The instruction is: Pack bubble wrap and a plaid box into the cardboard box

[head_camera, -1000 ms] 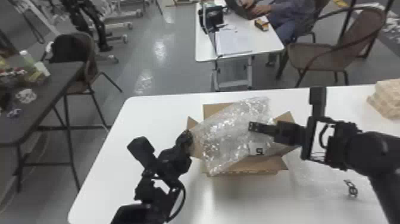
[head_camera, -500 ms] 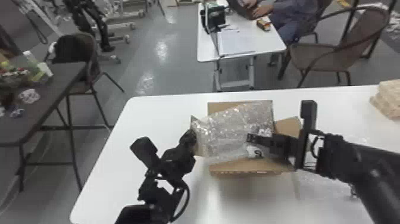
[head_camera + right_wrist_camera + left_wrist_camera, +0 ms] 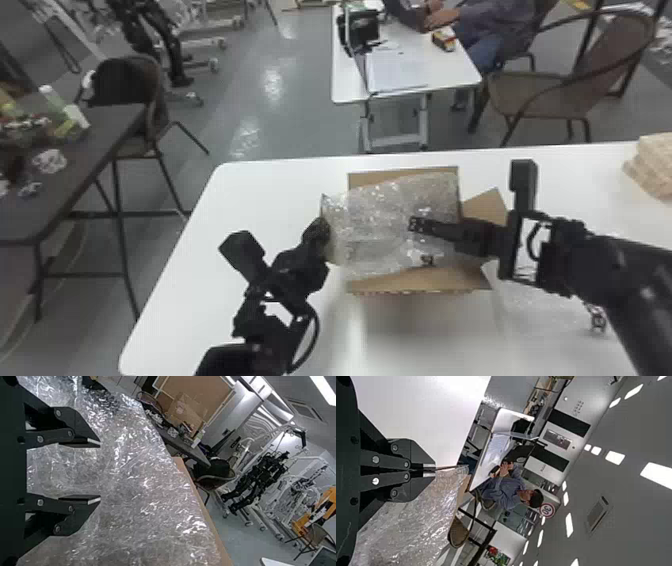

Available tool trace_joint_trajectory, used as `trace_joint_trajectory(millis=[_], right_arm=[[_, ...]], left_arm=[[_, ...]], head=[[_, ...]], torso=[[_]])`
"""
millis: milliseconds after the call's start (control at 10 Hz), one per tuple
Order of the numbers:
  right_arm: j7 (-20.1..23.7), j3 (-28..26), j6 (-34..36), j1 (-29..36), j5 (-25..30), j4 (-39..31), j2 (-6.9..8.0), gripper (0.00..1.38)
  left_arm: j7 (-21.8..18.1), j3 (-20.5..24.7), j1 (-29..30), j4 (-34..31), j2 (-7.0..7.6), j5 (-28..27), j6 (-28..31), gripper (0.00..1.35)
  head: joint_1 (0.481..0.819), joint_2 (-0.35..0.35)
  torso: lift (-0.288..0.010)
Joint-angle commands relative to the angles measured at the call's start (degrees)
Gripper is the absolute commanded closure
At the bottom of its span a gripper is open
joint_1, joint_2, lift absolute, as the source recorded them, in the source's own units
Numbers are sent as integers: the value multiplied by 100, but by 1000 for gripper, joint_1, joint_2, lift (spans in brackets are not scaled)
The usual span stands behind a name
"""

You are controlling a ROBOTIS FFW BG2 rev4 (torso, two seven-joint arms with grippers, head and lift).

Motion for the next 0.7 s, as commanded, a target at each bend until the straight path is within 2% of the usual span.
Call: trace_joint_trajectory(millis=[0, 100, 300, 400, 500, 600], right_arm=[[-142, -182, 279, 173, -9, -586, 6, 521], [-370, -313, 526, 304, 9, -1034, 6, 515], [-511, -542, 675, 542, 18, -1623, -105, 515], [-643, -665, 710, 682, 202, -2071, -175, 516], [-669, -850, 587, 849, 677, -2616, -254, 516], [-669, -1096, 174, 1148, 976, -3064, -333, 521]], left_arm=[[0, 15, 0, -1, -5, 0, 9, 1185], [8, 32, 0, -1, 4, 0, 17, 1185], [35, 59, 9, 7, -5, 0, -9, 1185], [35, 67, 9, -1, -5, 0, -18, 1185], [35, 76, 9, 7, -5, 18, -9, 1185], [35, 76, 18, 7, 4, 35, 0, 1185]], head=[[695, 226], [695, 221], [695, 203], [695, 192], [695, 184], [695, 157]], torso=[[-71], [-71], [-71], [-71], [-71], [-71]])
